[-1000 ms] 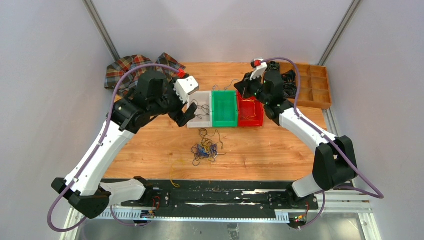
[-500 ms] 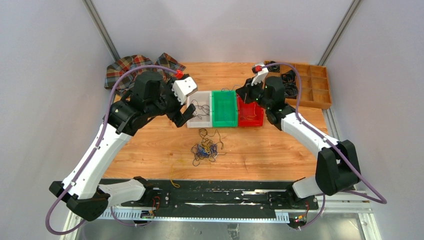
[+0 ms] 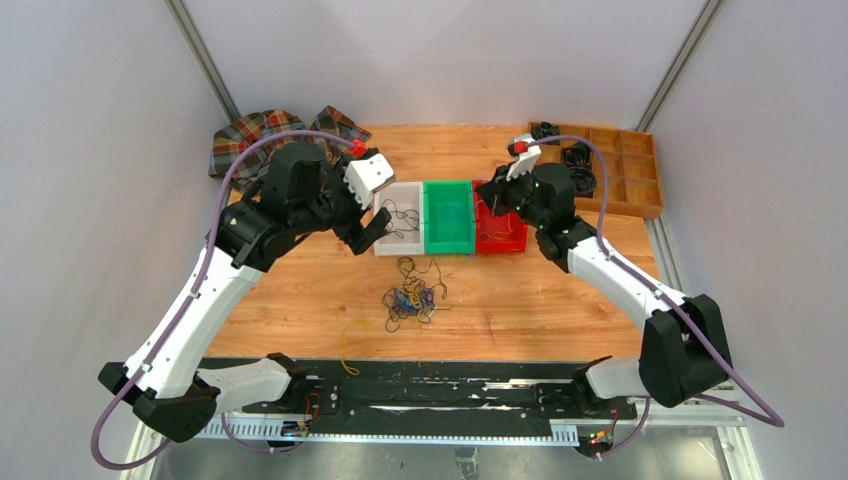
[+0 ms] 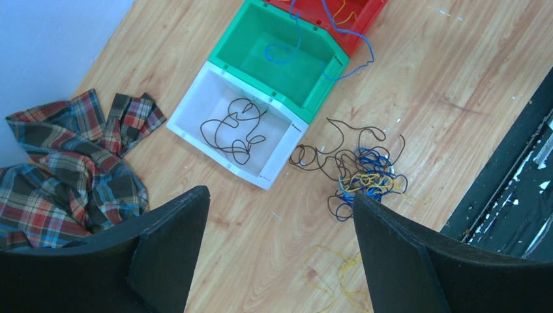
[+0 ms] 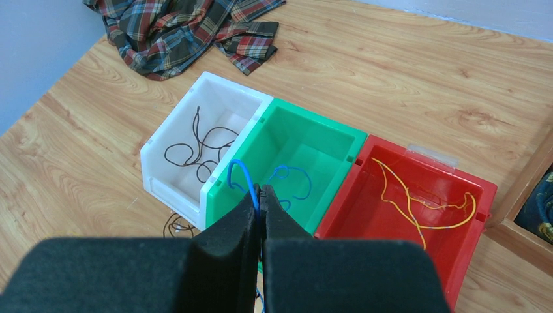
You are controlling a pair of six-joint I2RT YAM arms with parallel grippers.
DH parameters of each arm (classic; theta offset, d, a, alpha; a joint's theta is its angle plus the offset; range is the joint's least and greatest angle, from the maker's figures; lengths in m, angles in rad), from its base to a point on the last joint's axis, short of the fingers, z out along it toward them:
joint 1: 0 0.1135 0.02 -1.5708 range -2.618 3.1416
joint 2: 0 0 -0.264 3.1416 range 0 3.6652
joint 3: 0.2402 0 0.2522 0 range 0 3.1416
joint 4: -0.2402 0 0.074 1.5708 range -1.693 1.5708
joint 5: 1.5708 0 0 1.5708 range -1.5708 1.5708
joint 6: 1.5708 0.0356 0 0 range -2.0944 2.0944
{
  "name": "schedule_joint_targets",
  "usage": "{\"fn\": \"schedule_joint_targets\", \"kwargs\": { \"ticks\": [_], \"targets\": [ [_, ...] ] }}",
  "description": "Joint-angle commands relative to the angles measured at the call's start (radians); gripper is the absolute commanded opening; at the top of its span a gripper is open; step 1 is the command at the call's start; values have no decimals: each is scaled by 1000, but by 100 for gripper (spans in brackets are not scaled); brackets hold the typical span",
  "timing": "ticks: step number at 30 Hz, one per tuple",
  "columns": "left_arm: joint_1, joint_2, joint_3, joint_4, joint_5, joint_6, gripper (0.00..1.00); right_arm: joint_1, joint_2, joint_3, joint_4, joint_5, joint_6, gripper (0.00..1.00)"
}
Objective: Untangle the cables
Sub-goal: Place the cable in the bin.
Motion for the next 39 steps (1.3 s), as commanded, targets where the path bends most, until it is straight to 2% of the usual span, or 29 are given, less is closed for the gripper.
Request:
{"fn": "schedule_joint_targets", "kwargs": {
  "ticks": [1, 6, 11, 17, 27, 30, 39],
  "targets": [
    [-5, -19, 20, -7, 2, 9, 85, 11, 74, 79, -15, -1, -20, 1],
    [-5, -30, 23, -7, 1, 20, 86, 23, 228, 214, -106, 0, -65, 1],
    [-5, -33, 25, -18, 3, 31, 86, 45, 335, 292, -115, 63, -117, 1],
    [-5, -36, 21, -20, 13, 38, 86, 49, 432, 418, -108, 96, -150, 1],
    [-4, -38, 20, -39, 35, 50, 86, 51, 578, 674, -216, 96, -224, 1],
    [-5, -37, 20, -46, 36, 57, 86, 57, 587, 671, -205, 103, -241, 1],
    [-5, -30, 27, -52, 37, 64, 86, 107, 570, 444, -117, 147, -283, 1]
  ]
}}
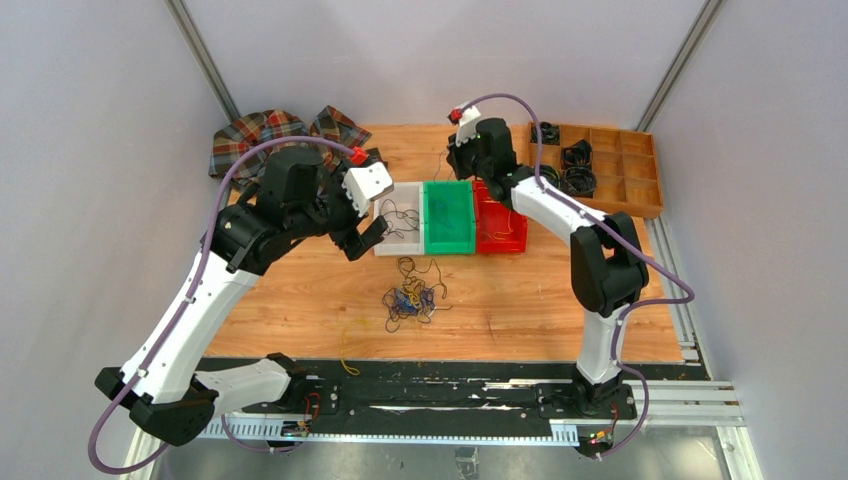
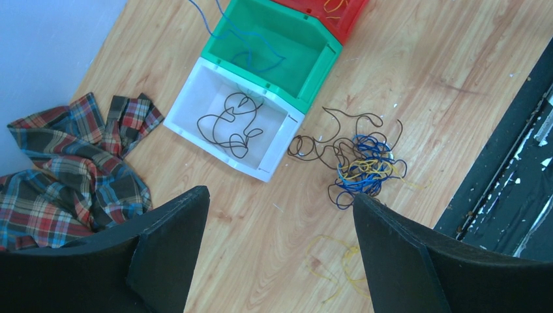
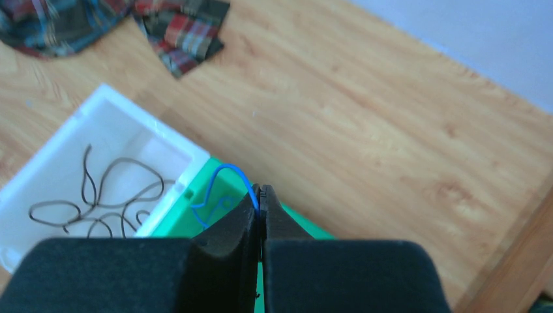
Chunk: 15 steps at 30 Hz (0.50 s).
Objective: Untangle the cables
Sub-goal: Place the cable in the bin.
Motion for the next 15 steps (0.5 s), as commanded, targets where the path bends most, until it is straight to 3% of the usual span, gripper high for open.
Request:
{"fn": "schedule_joint_targets", "kwargs": {
  "ticks": [1, 9, 11, 13, 15],
  "targets": [
    [-4, -11, 27, -6, 16, 11, 85, 50, -9, -131, 44, 48, -45, 1],
    [-4, -9, 26, -13, 2, 12, 86, 76, 5, -187, -5, 95, -37, 2],
    [-3, -10, 15, -14, -21, 17, 86, 87, 19, -145, -62, 132, -41, 15],
    [7, -12, -3, -14, -29, 29, 86, 96, 22, -116, -102, 150, -56, 36],
    [41, -13, -20, -14, -6, 36, 87, 105, 14, -98, -128, 173, -68, 46]
  ]
}}
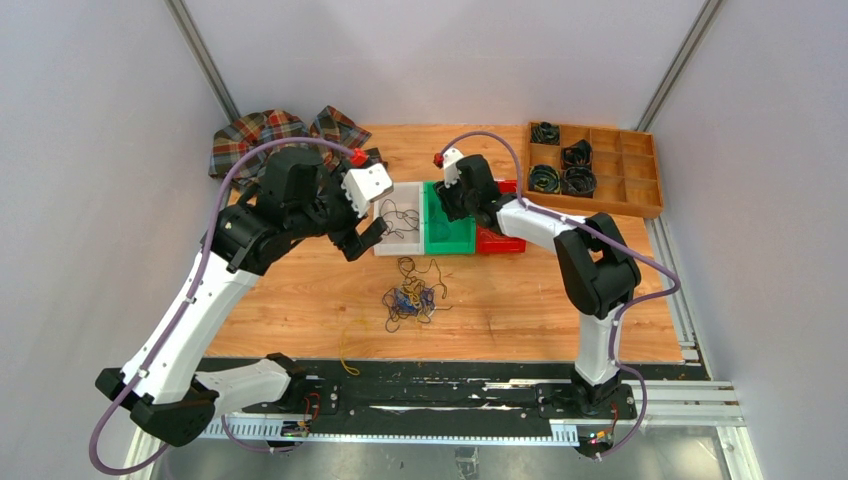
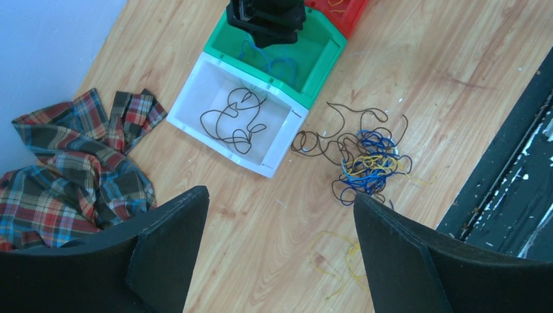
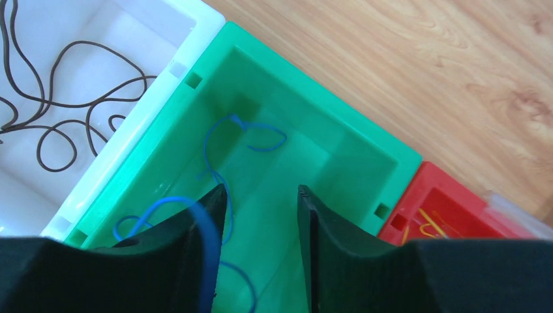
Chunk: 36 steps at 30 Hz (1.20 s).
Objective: Untangle the cables
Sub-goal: Place the cable in the bin.
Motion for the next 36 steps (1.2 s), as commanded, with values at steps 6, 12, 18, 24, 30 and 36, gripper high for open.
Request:
{"fn": "schedule_joint_targets", "kwargs": {
  "ticks": [6, 12, 18, 24, 30, 36],
  "targets": [
    [167, 1, -93, -7, 64, 85, 87, 35, -85, 44, -135, 71, -10, 56],
    [193, 15, -146, -8, 75, 116, 87, 39, -161, 42, -223, -49, -8, 57],
    [194, 1, -190, -18, 91, 167, 87, 36, -186, 71, -277, -226, 31, 57],
    [200, -4, -236, -48, 93, 214, 87, 13, -120, 125, -271, -251, 107, 41],
    [203, -14, -315, -52, 72, 283, 90, -9, -34, 149, -250, -226, 130, 4],
    [204, -9, -439, -51, 94, 336, 90, -22, -9, 124, -234, -173, 116, 1]
  ]
}}
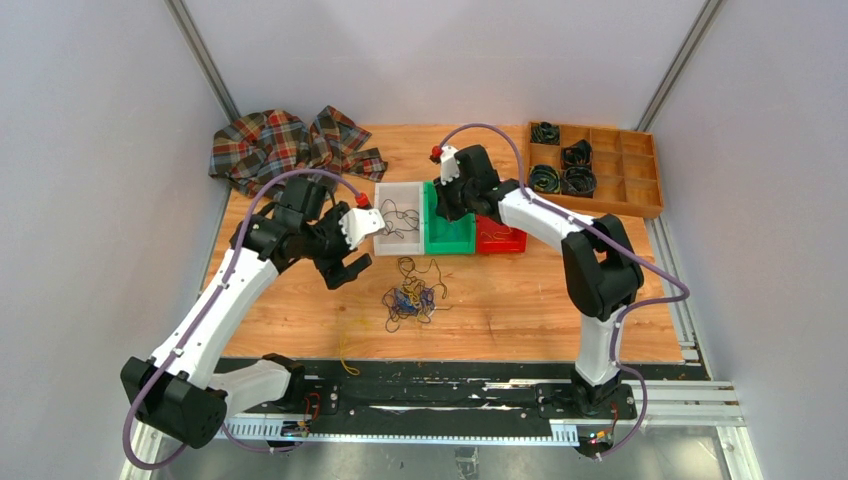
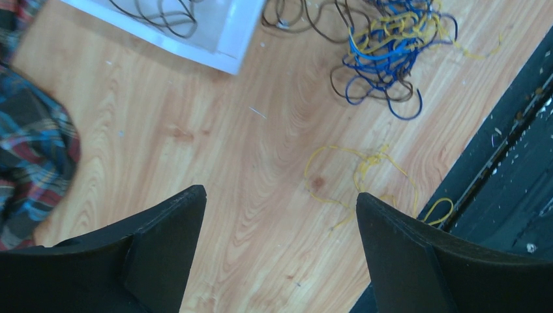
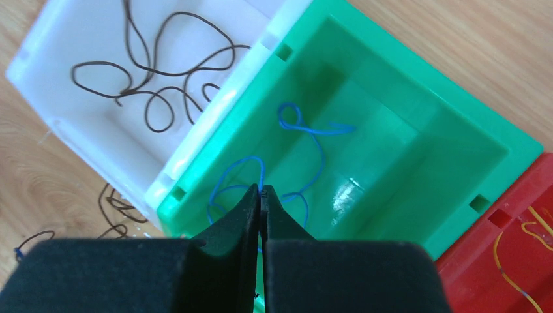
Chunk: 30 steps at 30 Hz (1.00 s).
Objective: Untangle the cables
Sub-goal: Place the cable in the bin, then pick up the cable at the center of the board.
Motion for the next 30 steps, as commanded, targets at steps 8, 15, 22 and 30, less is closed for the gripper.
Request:
{"fn": "schedule_joint_targets", "kwargs": {
  "ticks": [8, 15, 22, 30],
  "targets": [
    [4, 57, -222, 60, 13, 147, 87, -8, -218, -141, 131, -43, 74, 36],
    [4, 137, -264, 209, -75, 200, 82, 34, -378, -256, 218, -106, 127, 42],
    [5, 230, -294, 301, -147, 181, 81, 132, -498, -359, 252, 15, 104, 61],
    [15, 264, -321, 331, -149, 223, 66, 159, -613, -435, 269, 35, 129, 71]
  ]
}}
